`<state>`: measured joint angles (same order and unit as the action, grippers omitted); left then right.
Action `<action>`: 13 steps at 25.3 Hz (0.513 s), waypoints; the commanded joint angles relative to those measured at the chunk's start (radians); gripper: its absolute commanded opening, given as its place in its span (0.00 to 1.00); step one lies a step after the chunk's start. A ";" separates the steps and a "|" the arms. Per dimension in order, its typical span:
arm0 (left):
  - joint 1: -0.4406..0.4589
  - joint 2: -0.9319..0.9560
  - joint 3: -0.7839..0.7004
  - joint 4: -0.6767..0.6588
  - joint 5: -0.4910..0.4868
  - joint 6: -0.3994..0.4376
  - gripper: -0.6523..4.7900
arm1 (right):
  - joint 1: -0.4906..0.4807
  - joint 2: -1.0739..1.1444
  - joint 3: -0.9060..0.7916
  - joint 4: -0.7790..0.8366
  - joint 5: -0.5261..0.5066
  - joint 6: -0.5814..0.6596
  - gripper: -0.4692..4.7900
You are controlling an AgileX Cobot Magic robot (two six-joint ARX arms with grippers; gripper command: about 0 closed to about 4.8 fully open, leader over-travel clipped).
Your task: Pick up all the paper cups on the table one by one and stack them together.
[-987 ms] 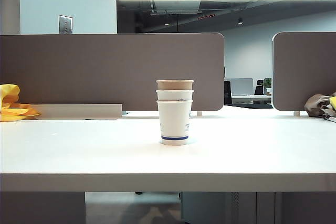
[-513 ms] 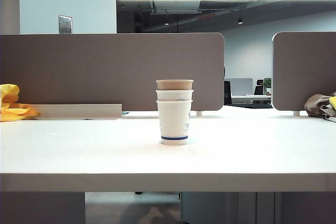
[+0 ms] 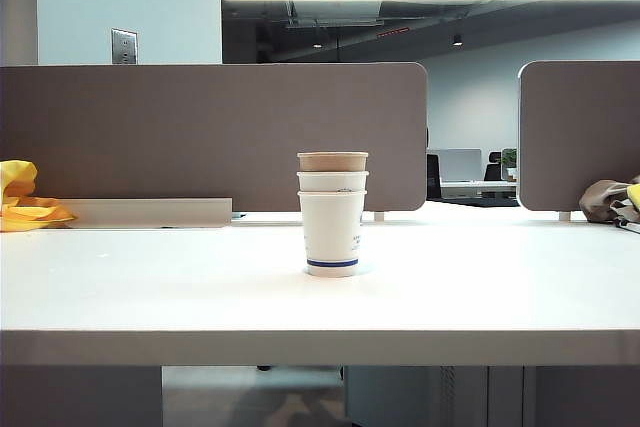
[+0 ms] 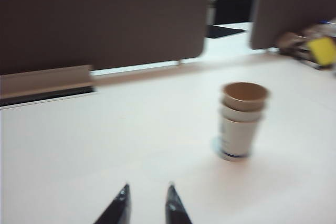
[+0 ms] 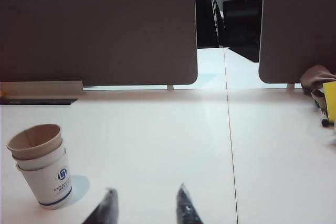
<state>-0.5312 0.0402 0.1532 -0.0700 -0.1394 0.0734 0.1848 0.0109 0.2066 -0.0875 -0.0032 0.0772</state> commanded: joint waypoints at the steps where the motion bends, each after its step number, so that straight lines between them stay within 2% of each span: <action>1: -0.001 -0.007 -0.020 0.014 0.127 -0.002 0.28 | 0.000 -0.008 0.002 0.016 0.001 0.000 0.37; 5: -0.001 -0.011 -0.052 0.032 0.148 -0.002 0.28 | 0.010 -0.008 0.001 0.016 0.001 0.000 0.37; 10: -0.001 -0.029 -0.135 0.075 0.200 -0.002 0.28 | 0.103 -0.008 0.000 0.009 0.001 0.000 0.37; 13: -0.001 -0.035 -0.146 0.070 0.207 -0.002 0.28 | 0.120 -0.008 -0.014 0.011 0.001 0.000 0.37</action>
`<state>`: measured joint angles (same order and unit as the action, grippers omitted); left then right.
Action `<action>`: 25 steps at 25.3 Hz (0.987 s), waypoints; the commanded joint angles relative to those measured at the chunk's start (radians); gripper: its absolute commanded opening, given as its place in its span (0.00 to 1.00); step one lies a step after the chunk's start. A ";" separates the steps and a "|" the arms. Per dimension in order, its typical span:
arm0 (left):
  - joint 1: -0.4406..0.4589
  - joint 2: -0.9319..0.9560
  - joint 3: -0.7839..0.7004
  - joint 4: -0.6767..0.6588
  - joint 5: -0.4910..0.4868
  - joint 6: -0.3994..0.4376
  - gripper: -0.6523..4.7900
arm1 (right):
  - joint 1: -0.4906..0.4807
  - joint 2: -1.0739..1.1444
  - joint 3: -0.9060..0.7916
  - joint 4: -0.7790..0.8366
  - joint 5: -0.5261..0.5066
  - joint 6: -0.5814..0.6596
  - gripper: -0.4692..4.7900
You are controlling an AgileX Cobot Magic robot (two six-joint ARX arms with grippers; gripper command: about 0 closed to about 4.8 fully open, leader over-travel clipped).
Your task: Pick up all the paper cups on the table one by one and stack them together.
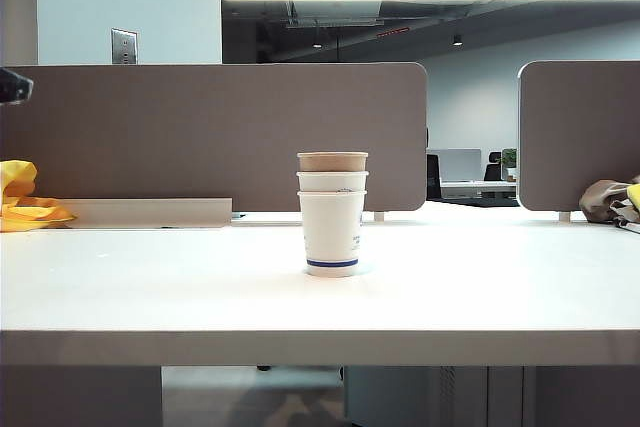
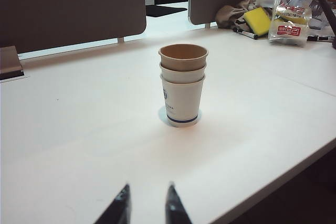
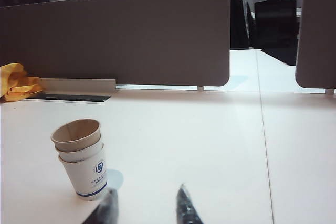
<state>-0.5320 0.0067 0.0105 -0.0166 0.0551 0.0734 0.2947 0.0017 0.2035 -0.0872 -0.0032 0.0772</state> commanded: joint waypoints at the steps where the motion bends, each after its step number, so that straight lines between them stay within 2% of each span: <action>1: 0.000 -0.001 -0.004 0.019 0.013 -0.002 0.28 | 0.014 0.001 -0.019 0.010 0.001 0.000 0.37; 25: 0.000 -0.001 -0.003 -0.012 0.013 -0.002 0.28 | 0.013 0.000 -0.181 0.029 0.001 0.000 0.37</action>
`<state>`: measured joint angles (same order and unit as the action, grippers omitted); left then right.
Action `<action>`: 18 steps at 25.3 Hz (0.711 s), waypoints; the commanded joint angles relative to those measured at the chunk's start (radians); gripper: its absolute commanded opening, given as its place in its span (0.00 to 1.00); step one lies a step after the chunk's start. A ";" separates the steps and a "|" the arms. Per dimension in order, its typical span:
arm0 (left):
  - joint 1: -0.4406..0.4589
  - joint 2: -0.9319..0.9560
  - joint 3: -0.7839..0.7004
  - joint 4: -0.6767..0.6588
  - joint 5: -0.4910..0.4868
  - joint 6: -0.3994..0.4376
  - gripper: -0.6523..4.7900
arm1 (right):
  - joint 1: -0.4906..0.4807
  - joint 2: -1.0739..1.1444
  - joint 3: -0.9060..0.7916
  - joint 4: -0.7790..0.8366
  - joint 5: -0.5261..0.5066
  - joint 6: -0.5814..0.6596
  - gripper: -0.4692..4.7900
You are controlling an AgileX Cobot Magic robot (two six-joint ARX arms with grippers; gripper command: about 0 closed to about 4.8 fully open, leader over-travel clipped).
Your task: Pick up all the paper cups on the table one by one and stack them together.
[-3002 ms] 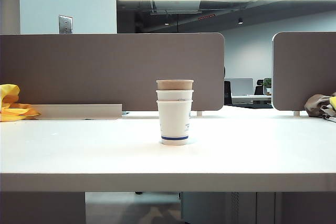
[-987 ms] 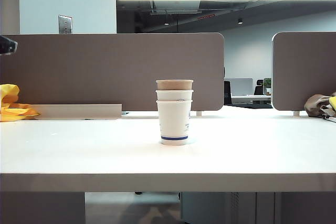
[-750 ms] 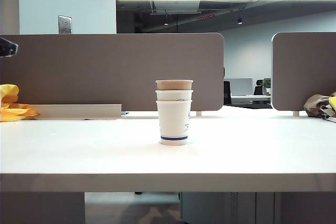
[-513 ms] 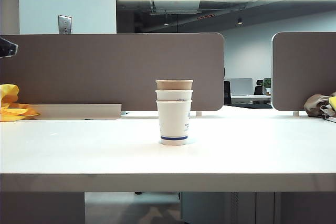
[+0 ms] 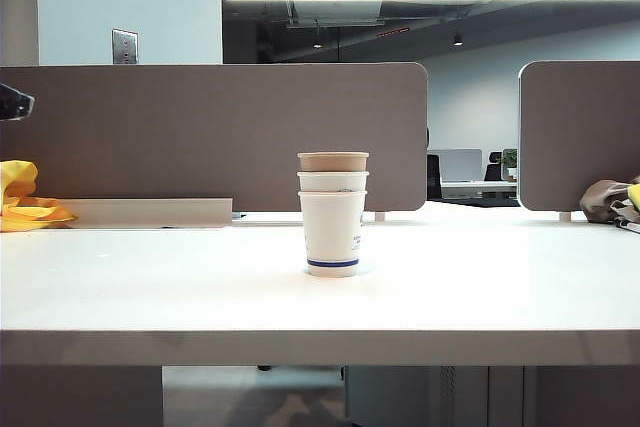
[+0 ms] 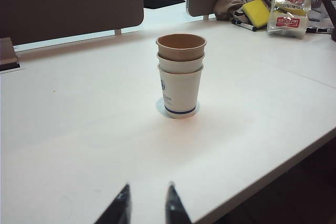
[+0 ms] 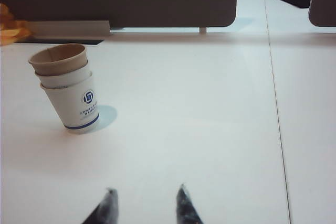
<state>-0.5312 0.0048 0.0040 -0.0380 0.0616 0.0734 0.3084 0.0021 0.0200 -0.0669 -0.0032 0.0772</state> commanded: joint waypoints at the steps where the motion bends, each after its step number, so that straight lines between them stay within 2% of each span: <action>1: -0.001 0.001 0.003 0.010 0.006 -0.002 0.28 | -0.001 0.000 0.000 0.012 0.001 0.000 0.37; 12: 0.008 0.000 0.003 0.009 0.007 -0.002 0.28 | -0.001 0.000 -0.019 0.024 0.001 0.000 0.37; 18: 0.112 0.000 0.003 0.010 0.007 -0.002 0.28 | -0.001 0.000 -0.019 -0.018 0.002 0.000 0.37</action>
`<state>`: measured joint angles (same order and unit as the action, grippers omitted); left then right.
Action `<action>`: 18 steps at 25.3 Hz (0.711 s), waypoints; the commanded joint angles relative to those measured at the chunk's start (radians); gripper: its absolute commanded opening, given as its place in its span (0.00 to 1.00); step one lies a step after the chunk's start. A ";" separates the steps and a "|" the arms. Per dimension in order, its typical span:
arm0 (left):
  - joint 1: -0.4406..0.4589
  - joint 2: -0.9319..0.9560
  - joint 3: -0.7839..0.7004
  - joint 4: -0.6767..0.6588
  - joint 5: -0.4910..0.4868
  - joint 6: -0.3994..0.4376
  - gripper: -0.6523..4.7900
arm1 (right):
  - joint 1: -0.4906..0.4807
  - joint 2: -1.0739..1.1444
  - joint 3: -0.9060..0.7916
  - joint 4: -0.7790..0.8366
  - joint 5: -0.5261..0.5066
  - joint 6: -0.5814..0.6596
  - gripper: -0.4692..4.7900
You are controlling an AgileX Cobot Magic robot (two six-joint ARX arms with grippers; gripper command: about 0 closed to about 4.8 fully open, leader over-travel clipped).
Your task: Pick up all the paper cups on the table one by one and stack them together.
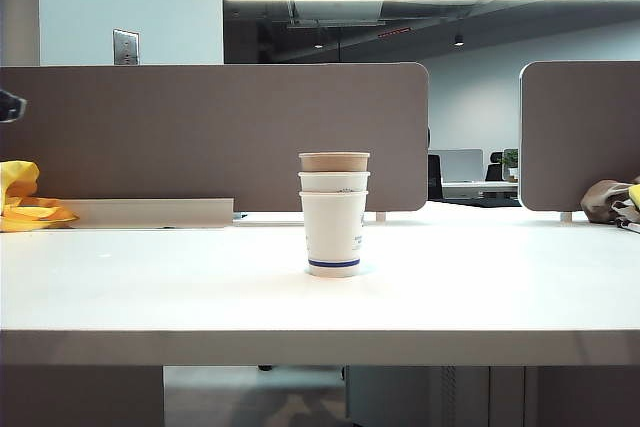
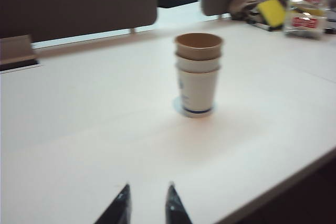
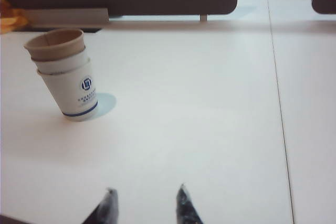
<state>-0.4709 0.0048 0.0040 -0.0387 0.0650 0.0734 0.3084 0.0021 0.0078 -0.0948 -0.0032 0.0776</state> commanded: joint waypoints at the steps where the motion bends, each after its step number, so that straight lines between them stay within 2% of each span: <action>1: 0.078 0.001 0.003 0.010 0.003 -0.002 0.28 | -0.003 0.000 -0.007 0.010 0.001 0.000 0.37; 4: 0.204 0.001 0.003 0.010 0.000 -0.002 0.28 | -0.050 0.000 -0.007 0.010 -0.002 0.000 0.37; 6: 0.274 0.001 0.003 0.010 0.000 -0.002 0.28 | -0.161 0.000 -0.007 0.010 -0.003 0.000 0.37; 7: 0.308 0.001 0.003 0.010 0.001 -0.002 0.28 | -0.254 0.000 -0.007 0.010 0.001 0.000 0.37; 11: 0.363 0.001 0.003 0.010 0.002 -0.002 0.28 | -0.401 0.000 -0.007 0.010 0.005 0.000 0.37; 14: 0.403 0.001 0.003 0.010 0.002 -0.002 0.28 | -0.463 0.000 -0.007 0.010 0.005 0.000 0.37; 18: 0.462 0.001 0.003 0.010 0.003 -0.002 0.28 | -0.494 0.000 -0.007 0.010 0.005 0.000 0.37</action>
<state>-0.0242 0.0048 0.0040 -0.0406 0.0647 0.0734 -0.1825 0.0021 0.0078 -0.0959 0.0002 0.0776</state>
